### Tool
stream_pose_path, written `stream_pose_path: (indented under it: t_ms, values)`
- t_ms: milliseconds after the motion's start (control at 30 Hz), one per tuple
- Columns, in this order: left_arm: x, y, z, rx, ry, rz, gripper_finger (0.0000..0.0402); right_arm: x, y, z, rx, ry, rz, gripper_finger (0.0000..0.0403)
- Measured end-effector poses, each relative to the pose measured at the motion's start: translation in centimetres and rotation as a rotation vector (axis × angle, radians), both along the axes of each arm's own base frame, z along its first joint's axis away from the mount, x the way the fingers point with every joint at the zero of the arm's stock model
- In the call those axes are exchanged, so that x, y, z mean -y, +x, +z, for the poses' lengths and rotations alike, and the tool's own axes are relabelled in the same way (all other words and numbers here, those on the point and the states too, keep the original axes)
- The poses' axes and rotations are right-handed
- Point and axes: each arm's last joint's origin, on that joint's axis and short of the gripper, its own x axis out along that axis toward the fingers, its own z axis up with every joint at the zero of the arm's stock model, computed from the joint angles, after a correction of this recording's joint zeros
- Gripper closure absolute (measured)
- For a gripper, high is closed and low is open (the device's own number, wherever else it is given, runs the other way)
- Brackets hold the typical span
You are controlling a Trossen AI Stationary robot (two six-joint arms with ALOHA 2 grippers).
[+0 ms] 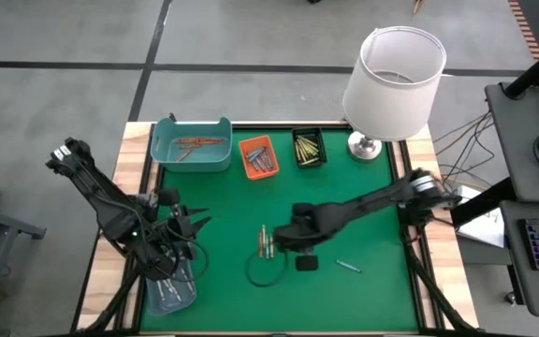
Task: Sort crayons
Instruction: Put the blue crayon into the orange bin
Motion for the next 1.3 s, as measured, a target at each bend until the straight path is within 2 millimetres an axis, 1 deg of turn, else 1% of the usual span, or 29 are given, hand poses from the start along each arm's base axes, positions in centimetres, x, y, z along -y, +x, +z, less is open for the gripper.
stream_pose_path:
  t_ms: [67, 167, 333, 433, 600, 733, 867, 1000, 1133, 1300]
  values:
    - [0.0, 0.0, -0.4, -0.006, 0.007, 0.002, 0.0315, -0.3, -2.1, -0.1, 0.014, 0.006, -0.033, 0.0333]
    - [-0.1, 0.2, -0.4, 0.004, 0.007, 0.01, 0.0315, -0.6, -5.5, -0.5, 0.017, -0.024, -0.098, 0.0335]
    - [-0.3, 1.5, 0.1, 0.008, 0.065, -0.013, 0.0315, -0.3, -10.5, -1.2, 0.038, -0.073, -0.209, 0.0333]
    - [-0.7, 2.7, 0.6, 0.003, 0.11, -0.033, 0.0315, 0.1, -12.8, -1.7, 0.048, -0.081, -0.268, 0.0334]
    - [-2.1, 4.6, 1.3, -0.004, 0.162, -0.031, 0.0315, 0.6, -15.6, -2.8, 0.033, -0.051, -0.391, 0.0329]
    - [-4.0, 6.1, 1.4, -0.028, 0.154, -0.015, 0.0315, 0.6, -16.7, -3.7, 0.013, -0.026, -0.421, 0.0304]
    - [-6.2, 7.4, 1.2, -0.05, 0.11, 0.023, 0.0315, 0.0, -16.8, -4.4, 0.006, 0.022, -0.423, 0.0266]
    - [-8.2, 8.3, 0.8, -0.075, 0.113, 0.101, 0.0315, -0.7, -16.7, -5.1, -0.059, 0.076, -0.417, 0.0238]
    - [-10.1, 9.0, 0.6, -0.097, 0.137, 0.161, 0.0315, -1.9, -15.9, -5.7, -0.021, 0.137, -0.401, 0.0229]
    - [-11.8, 9.5, 0.0, -0.133, 0.146, 0.226, 0.0315, -4.0, -15.1, -6.9, 0.029, 0.196, -0.386, 0.0234]
